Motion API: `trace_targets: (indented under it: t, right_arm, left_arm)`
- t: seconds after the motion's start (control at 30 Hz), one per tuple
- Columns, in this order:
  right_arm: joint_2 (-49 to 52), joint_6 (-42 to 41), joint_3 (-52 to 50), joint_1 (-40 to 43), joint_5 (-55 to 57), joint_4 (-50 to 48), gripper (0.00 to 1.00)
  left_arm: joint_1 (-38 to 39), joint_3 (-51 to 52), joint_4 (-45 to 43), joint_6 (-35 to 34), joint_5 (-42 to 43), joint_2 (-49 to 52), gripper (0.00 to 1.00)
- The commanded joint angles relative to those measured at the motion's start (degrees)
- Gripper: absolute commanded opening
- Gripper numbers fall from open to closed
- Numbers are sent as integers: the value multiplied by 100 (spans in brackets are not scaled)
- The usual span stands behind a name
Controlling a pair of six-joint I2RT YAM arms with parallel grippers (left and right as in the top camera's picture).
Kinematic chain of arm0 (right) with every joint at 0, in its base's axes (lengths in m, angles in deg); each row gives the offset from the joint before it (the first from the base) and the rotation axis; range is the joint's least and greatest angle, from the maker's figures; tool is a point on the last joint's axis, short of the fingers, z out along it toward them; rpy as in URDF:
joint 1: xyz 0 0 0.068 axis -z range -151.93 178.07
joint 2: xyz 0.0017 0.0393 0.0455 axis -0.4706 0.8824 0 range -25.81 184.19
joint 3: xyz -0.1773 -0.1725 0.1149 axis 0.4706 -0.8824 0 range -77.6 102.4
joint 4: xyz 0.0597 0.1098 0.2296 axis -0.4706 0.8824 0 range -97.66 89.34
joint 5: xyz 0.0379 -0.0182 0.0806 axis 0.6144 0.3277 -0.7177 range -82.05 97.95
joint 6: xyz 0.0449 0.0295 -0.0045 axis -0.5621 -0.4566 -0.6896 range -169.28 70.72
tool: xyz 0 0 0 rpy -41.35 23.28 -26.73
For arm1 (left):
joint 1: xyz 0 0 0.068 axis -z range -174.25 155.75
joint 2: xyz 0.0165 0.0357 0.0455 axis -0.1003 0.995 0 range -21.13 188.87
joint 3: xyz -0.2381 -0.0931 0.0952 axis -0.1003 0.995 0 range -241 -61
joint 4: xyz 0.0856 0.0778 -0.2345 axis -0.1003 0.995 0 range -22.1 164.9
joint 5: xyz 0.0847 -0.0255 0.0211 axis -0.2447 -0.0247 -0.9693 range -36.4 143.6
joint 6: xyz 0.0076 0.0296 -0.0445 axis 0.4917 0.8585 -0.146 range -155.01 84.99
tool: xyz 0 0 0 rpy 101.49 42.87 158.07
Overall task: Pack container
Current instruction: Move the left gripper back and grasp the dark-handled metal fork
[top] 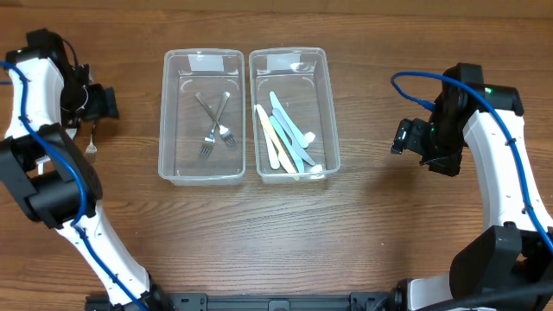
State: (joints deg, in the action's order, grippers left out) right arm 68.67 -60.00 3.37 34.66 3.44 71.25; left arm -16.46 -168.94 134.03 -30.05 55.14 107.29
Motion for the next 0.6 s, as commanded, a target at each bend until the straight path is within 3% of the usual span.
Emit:
trace_targets:
  t: [0.0, 0.57]
  right_arm:
    - [-72, 33, 2, -20, -26, -26, 89]
    - [-72, 33, 2, -20, -26, -42, 89]
  left_arm:
    - [0, 22, -22, 149, -24, 310, 92]
    - [0, 22, -166, 151, -24, 627, 97]
